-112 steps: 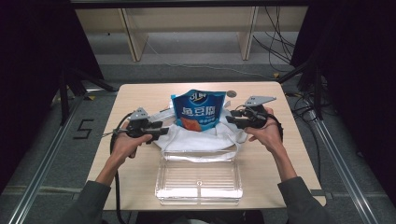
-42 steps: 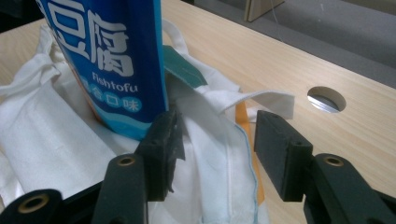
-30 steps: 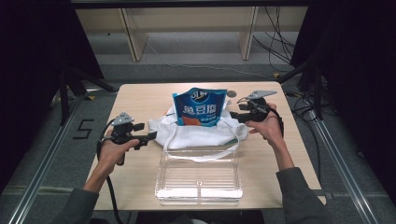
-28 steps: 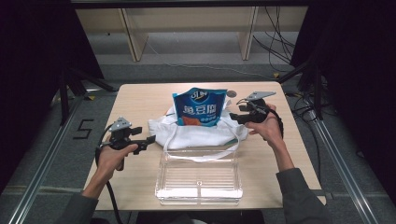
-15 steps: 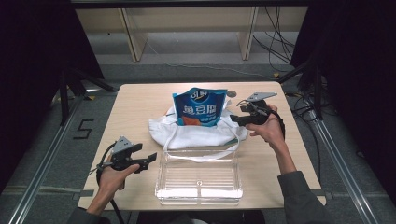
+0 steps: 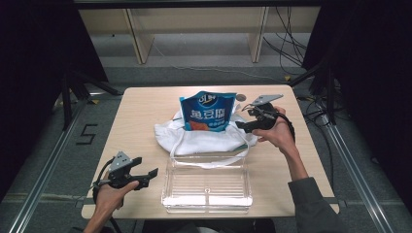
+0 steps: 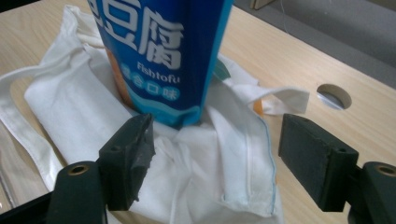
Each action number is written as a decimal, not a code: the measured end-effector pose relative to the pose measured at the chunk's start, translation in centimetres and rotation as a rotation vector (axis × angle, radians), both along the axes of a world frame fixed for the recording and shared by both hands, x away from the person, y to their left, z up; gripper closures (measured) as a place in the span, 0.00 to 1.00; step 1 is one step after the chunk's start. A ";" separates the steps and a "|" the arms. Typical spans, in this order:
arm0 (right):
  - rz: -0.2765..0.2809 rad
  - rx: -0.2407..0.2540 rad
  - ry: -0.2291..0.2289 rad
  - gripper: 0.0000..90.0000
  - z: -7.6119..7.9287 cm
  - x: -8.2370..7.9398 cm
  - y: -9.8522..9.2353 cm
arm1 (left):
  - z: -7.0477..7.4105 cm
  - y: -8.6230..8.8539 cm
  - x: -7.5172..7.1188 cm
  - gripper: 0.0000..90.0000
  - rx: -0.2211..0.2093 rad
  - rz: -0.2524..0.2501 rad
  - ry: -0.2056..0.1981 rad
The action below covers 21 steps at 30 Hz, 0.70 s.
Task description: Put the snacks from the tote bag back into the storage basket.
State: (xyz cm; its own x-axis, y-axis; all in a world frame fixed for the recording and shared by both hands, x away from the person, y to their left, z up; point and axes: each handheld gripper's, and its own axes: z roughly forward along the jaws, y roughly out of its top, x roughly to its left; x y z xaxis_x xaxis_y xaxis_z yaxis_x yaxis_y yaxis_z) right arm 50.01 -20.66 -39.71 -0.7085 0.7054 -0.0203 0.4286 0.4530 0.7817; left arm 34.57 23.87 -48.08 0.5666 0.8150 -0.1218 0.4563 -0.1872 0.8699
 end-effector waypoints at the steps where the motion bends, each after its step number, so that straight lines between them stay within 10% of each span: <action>1: 0.018 -0.013 0.001 0.30 0.4 0.0 0.0 | 0.0 0.1 -0.1 0.21 0.000 0.001 0.002; 21: 0.127 -0.076 -0.093 0.29 8.1 1.0 2.9 | -0.6 0.8 -0.4 0.21 0.017 0.015 0.022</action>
